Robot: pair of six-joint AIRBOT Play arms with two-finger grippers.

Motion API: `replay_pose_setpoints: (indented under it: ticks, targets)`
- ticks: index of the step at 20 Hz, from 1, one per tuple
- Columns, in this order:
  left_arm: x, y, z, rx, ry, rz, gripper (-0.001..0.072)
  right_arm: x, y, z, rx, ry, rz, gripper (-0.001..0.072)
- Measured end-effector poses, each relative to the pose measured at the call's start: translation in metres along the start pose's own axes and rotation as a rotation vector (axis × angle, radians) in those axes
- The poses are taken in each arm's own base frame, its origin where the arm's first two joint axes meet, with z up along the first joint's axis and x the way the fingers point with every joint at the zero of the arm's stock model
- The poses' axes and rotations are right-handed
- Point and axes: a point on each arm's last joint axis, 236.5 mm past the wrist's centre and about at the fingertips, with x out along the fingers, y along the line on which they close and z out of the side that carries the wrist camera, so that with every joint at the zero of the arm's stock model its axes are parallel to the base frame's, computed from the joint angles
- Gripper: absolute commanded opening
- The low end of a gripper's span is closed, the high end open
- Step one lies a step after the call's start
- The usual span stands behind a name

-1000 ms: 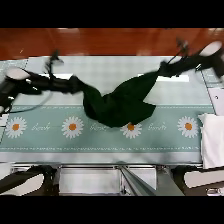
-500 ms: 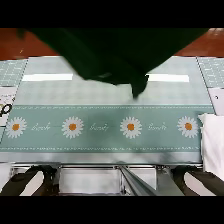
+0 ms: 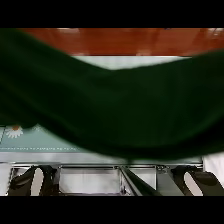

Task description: Fold the shirts.

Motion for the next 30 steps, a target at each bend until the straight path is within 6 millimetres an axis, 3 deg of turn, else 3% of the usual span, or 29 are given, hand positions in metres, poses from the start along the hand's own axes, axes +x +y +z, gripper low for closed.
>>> replay_pose_setpoints:
  ticks: [2, 4, 6, 9, 13, 16, 21, 24, 25, 26, 27, 30]
  targets:
    - [-0.006, 0.001, -0.009, 0.005, 0.029, 0.033, 0.0015, -0.004, -0.002, -0.023, 0.025, 0.075, -0.012, 0.0022]
    - [-0.002, 0.011, -0.033, -0.033, 0.096, 0.048, 0.0016, 0.005, 0.002, -0.055, 0.054, 0.186, 0.007, 0.0022]
    - [0.013, 0.028, -0.070, -0.116, 0.185, 0.032, 0.0016, 0.024, 0.012, -0.097, 0.082, 0.326, 0.055, 0.0022]
    - [0.047, 0.060, -0.142, -0.281, 0.319, -0.034, 0.0016, 0.066, 0.023, -0.170, 0.136, 0.531, 0.111, 0.0022]
    - [0.109, 0.107, -0.251, -0.511, 0.496, -0.110, 0.0015, 0.134, 0.027, -0.277, 0.237, 0.757, 0.124, 0.0022]
    - [0.170, 0.127, -0.331, -0.638, 0.622, -0.144, 0.0015, 0.184, 0.027, -0.345, 0.306, 0.878, 0.114, 0.0022]
    - [0.276, 0.151, -0.436, -0.746, 0.767, -0.150, 0.0015, 0.260, 0.019, -0.446, 0.389, 1.029, 0.058, 0.0022]
    - [0.305, 0.152, -0.488, -0.788, 0.867, -0.138, 0.0017, 0.284, 0.015, -0.501, 0.442, 1.129, 0.013, 0.0038]
    - [0.308, 0.151, -0.502, -0.798, 0.904, -0.138, 0.0099, 0.288, 0.015, -0.515, 0.459, 1.154, -0.001, 0.0205]
    - [0.307, 0.151, -0.512, -0.802, 0.937, -0.139, 0.0457, 0.291, 0.013, -0.526, 0.482, 1.175, -0.016, 0.0414]
    - [0.306, 0.154, -0.517, -0.814, 0.956, -0.138, 0.0511, 0.295, 0.010, -0.532, 0.502, 1.184, -0.030, 0.0408]
    - [0.279, 0.165, -0.522, -0.851, 1.073, -0.147, 0.0510, 0.299, -0.011, -0.528, 0.559, 1.207, -0.063, 0.0408]
